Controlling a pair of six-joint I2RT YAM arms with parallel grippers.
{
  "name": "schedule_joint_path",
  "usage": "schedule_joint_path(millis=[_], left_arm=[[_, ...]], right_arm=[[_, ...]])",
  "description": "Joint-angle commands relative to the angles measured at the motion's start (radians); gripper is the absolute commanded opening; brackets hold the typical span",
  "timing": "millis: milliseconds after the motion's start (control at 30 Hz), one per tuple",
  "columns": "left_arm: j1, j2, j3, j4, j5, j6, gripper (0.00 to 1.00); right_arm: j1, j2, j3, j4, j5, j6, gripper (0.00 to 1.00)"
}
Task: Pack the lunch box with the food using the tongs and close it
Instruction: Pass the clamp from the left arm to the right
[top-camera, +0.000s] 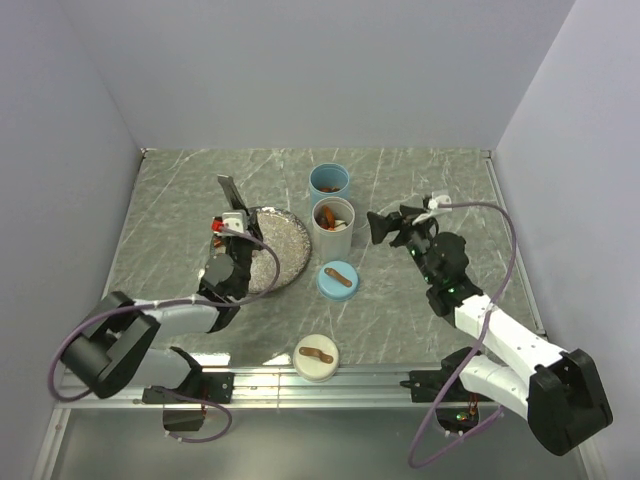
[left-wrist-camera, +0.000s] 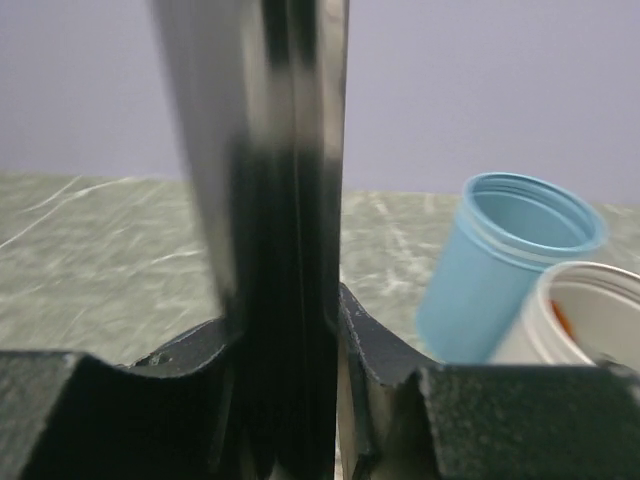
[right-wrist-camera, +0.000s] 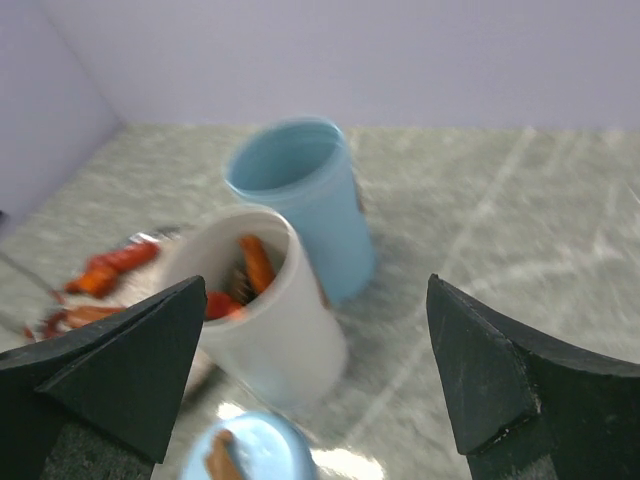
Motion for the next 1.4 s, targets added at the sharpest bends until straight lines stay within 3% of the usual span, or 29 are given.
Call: schedule_joint_path(millis=[0, 400, 767, 1367], left_arm=[[-0.004, -0.077, -0.005, -0.105, 0.205, -0.003, 0.34], [-0.004, -0.128, 0.011, -0.211, 0.514, -0.004, 0.34], [-0.004, -0.12, 0.031, -0.24, 0.584, -0.016, 0.34], [-0.004, -0.157, 0.011, -0.243, 0.622, -0.023, 0.33]], right_arm=[[0.005, -0.021, 0.137, -0.036, -0.133, 0.023, 0.96], [0.25, 0.077, 0.455, -0.201, -0.19, -0.03, 0.9], [0.514, 0.232, 0.636, -0.297, -0.14, -0.111, 0.89], [0.554, 0.414, 0.771, -0.267, 0.051, -0.137, 0.82]])
